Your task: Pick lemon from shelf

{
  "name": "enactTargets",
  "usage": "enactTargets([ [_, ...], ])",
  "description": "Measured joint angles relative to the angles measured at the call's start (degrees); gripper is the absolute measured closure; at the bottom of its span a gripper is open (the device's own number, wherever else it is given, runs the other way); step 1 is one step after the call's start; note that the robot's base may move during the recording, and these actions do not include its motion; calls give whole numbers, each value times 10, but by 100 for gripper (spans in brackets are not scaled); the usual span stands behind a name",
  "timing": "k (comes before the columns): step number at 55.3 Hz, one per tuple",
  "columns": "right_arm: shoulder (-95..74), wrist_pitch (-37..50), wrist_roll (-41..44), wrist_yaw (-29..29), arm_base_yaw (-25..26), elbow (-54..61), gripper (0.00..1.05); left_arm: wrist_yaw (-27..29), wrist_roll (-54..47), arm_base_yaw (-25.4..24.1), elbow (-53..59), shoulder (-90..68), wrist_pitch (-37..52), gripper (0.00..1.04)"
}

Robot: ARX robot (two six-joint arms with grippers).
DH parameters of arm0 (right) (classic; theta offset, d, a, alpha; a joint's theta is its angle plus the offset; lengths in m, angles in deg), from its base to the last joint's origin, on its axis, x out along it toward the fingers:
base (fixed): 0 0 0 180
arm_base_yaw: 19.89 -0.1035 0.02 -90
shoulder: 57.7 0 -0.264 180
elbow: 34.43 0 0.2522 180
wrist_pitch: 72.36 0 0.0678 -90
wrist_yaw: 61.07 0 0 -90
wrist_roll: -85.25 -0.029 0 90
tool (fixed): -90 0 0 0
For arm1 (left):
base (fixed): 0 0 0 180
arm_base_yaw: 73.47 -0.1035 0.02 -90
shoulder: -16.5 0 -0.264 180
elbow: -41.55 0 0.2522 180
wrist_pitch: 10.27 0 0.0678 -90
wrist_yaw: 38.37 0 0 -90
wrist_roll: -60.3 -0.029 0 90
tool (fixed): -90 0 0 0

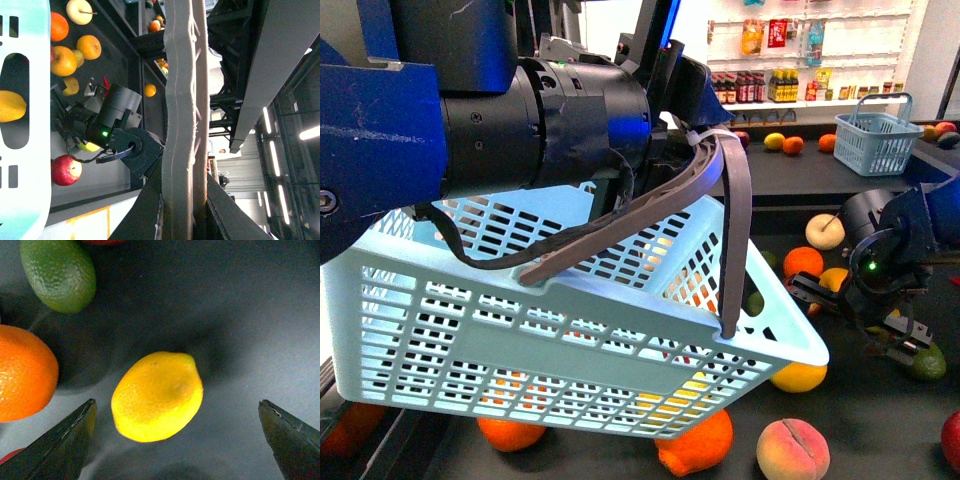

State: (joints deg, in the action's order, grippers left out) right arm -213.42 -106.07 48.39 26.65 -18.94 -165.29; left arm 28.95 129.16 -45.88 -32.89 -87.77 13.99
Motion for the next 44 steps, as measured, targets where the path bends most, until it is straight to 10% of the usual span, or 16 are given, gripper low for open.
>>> enactTargets([
  [44, -89, -87, -103, -63, -35, -110, 7, 0, 0, 0, 0, 0, 0, 93],
])
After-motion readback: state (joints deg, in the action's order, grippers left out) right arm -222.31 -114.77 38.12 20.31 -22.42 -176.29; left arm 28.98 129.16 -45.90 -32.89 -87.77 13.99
